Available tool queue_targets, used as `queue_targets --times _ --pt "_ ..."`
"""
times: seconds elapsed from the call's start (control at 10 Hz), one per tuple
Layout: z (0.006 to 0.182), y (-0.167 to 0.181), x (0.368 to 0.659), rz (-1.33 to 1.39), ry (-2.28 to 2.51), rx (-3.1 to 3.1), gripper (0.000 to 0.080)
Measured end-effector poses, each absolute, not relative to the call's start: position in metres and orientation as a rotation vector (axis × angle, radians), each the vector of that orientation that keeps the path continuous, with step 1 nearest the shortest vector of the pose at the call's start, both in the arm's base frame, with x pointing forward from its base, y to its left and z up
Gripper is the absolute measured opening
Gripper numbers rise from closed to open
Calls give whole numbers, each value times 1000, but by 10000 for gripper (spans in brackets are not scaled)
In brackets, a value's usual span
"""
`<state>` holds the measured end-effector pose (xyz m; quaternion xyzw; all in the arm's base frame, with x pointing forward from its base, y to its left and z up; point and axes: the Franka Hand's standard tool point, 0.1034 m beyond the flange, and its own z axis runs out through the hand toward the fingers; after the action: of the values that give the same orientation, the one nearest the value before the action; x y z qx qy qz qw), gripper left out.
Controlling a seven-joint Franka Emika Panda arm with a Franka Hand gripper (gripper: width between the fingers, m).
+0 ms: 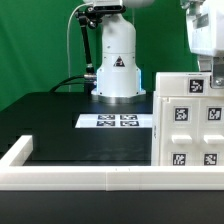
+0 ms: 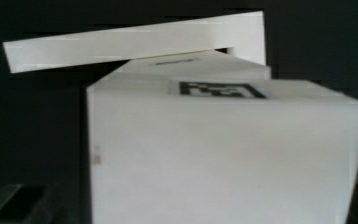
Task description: Assemble cabinet
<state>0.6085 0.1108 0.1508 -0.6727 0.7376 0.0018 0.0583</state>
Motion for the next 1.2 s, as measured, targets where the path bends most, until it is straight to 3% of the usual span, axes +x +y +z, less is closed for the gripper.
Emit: queue_targets --times 0.4,0.7,1.2 --pt "175 113 609 14 2122 -2072 796" --pt "169 118 607 20 2047 -2169 796" --pt "174 121 614 -41 1349 -2665 796"
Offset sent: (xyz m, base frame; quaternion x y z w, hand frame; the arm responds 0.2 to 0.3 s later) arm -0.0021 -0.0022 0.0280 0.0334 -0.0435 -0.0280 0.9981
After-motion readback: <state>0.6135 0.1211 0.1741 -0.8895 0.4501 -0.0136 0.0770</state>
